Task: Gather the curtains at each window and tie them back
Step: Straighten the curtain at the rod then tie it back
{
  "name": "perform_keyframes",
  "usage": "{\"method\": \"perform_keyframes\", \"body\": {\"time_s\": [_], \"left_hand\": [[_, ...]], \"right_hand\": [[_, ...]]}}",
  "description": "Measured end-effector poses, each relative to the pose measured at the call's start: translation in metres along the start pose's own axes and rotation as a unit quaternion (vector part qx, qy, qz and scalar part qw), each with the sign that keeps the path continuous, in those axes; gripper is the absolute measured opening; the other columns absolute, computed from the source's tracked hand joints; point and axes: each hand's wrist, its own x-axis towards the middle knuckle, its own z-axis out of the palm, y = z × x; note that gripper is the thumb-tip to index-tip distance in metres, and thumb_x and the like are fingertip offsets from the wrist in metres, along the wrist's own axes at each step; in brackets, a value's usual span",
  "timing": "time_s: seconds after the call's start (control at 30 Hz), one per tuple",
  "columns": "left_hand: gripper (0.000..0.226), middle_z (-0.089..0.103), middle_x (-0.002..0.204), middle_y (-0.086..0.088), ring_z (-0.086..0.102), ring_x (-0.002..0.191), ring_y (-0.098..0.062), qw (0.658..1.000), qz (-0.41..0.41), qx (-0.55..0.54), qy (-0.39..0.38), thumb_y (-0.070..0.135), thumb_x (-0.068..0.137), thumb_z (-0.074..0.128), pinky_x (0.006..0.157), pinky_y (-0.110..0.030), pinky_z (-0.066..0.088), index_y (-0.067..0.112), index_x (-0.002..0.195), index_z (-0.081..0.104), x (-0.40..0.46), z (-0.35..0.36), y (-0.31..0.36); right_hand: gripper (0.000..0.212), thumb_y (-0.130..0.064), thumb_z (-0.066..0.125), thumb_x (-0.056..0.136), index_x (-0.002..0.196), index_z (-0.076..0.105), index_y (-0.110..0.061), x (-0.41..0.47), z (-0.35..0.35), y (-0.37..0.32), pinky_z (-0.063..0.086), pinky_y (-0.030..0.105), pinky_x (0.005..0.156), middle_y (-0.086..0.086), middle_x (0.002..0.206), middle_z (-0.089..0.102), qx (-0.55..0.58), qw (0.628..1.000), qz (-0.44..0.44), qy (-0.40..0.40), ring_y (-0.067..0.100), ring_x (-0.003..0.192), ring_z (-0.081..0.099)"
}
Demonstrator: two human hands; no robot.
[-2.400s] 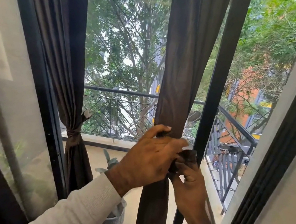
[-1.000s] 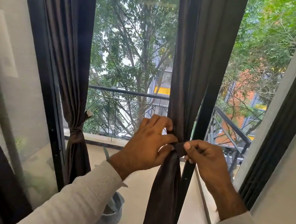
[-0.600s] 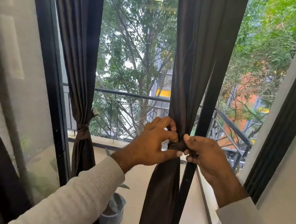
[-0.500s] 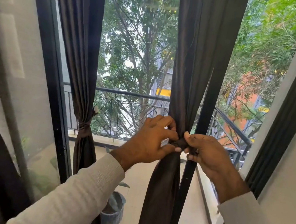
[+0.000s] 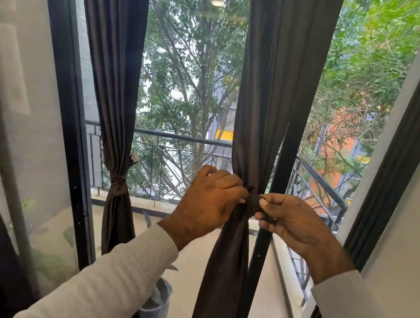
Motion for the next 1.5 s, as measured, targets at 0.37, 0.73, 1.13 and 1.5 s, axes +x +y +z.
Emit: {"method": "perform_keyframes", "body": {"time_s": [0.37, 0.73, 1.13, 1.5], "left_hand": [[0.008, 0.065, 0.069, 0.004, 0.062, 0.061, -0.014, 0.937, -0.214, -0.275, 0.033, 0.019, 0.097, 0.066, 0.060, -0.034, 0.055, 0.022, 0.091, 0.062, -0.003, 0.011, 0.020], [0.017, 0.075, 0.078, -0.023, 0.077, 0.072, -0.030, 0.735, -0.395, -0.551, 0.026, -0.013, 0.088, 0.078, 0.066, -0.037, 0.066, -0.001, 0.080, 0.068, 0.003, 0.018, 0.016], [0.037, 0.072, 0.077, -0.013, 0.073, 0.067, -0.024, 0.699, -0.422, -0.576, -0.019, -0.024, 0.082, 0.077, 0.065, -0.036, 0.064, 0.005, 0.096, 0.059, -0.008, 0.015, 0.000], [0.038, 0.074, 0.081, 0.005, 0.047, 0.068, -0.016, 0.795, -0.367, -0.477, -0.076, -0.006, 0.084, 0.085, 0.068, -0.031, 0.041, 0.003, 0.100, 0.052, -0.030, 0.018, -0.014]], "right_hand": [[0.017, -0.012, 0.064, 0.103, 0.102, 0.074, 0.002, -0.006, 0.007, 0.000, 0.052, 0.028, 0.066, 0.013, 0.080, 0.073, -0.035, 0.998, -0.049, 0.034, 0.017, 0.066, 0.067], [0.016, -0.008, 0.068, 0.100, 0.098, 0.075, 0.006, 0.001, 0.011, 0.000, 0.047, 0.027, 0.054, 0.020, 0.076, 0.069, -0.074, 0.989, -0.057, 0.111, 0.014, 0.049, 0.061], [0.010, -0.005, 0.072, 0.097, 0.090, 0.079, -0.010, 0.004, 0.012, -0.002, 0.046, 0.020, 0.051, 0.007, 0.063, 0.074, -0.207, 0.962, -0.138, 0.111, 0.011, 0.053, 0.069], [0.015, -0.008, 0.070, 0.099, 0.089, 0.080, -0.006, 0.001, 0.004, -0.016, 0.043, 0.011, 0.050, -0.008, 0.050, 0.066, -0.299, 0.927, -0.159, 0.161, -0.001, 0.043, 0.058]]}}
